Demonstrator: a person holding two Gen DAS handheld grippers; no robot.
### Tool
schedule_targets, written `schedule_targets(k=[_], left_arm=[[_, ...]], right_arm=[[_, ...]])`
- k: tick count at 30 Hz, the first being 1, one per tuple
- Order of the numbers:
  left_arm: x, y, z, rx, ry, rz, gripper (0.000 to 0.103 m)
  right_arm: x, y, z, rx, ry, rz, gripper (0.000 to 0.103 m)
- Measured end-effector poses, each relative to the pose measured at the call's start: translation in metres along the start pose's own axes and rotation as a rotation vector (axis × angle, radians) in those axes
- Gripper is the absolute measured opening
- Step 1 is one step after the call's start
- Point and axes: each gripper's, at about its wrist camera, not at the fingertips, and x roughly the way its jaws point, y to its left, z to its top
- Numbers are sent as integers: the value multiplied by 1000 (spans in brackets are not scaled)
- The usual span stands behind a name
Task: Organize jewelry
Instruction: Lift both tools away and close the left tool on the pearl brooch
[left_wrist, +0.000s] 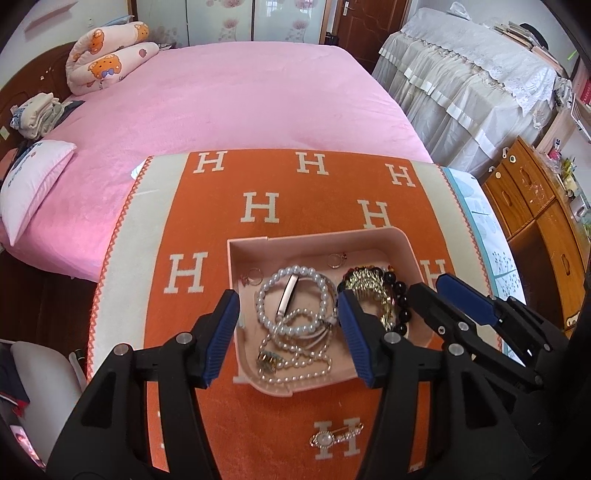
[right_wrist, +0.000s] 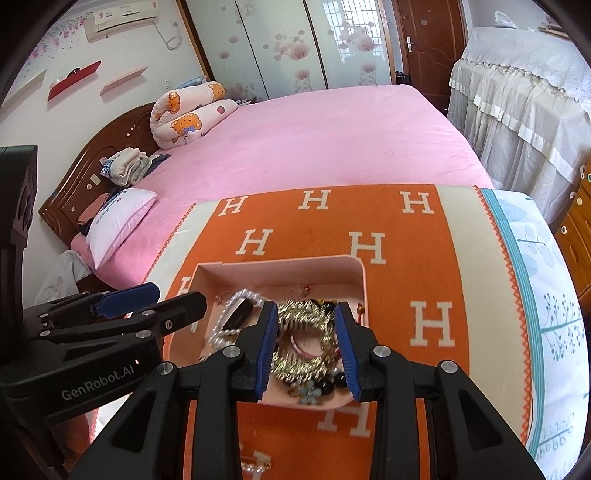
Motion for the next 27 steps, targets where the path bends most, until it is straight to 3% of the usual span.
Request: schedule_targets(k=[16,27], left_arm=[[-32,11,-58,41,-22,0,53],[-12,3,-112,129,29,-65,53]], right_arm=[[-29,9,-63,21,39,-12,32],[-24,2,-116,40,118,-23,32]])
